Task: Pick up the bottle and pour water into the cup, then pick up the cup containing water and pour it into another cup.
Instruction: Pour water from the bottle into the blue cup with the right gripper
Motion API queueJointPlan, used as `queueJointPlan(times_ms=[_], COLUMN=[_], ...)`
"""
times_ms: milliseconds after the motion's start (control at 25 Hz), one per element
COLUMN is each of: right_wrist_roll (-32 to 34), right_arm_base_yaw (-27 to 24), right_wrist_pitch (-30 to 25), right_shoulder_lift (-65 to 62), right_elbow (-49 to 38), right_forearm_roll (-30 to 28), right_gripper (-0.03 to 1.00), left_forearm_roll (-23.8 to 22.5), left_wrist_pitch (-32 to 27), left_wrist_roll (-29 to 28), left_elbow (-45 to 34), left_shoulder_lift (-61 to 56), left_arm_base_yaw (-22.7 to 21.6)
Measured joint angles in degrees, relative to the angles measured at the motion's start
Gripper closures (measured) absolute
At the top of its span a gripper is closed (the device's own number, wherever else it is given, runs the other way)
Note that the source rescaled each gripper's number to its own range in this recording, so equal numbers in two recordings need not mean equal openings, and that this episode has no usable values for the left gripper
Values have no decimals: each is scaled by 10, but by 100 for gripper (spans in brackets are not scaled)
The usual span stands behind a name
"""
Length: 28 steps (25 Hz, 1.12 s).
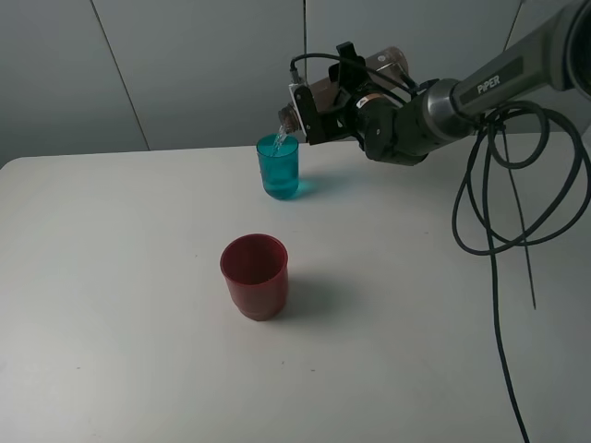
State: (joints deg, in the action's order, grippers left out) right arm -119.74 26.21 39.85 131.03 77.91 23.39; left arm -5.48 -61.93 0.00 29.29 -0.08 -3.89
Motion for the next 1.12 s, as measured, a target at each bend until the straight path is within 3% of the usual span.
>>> queueJointPlan(times_ms=[1120], right_wrist_roll=[0], right_arm_base_yaw=[0], right_wrist_pitch=[7], right_shoulder_lift=[0], right_elbow=[0], right_forearm_roll=[-107], right_gripper=[97], left_forearm_roll=[0], left_wrist_pitch=[0], left_wrist_roll=[4], left_elbow=[0], left_shoulder_lift=[0], left_arm_base_yaw=[0])
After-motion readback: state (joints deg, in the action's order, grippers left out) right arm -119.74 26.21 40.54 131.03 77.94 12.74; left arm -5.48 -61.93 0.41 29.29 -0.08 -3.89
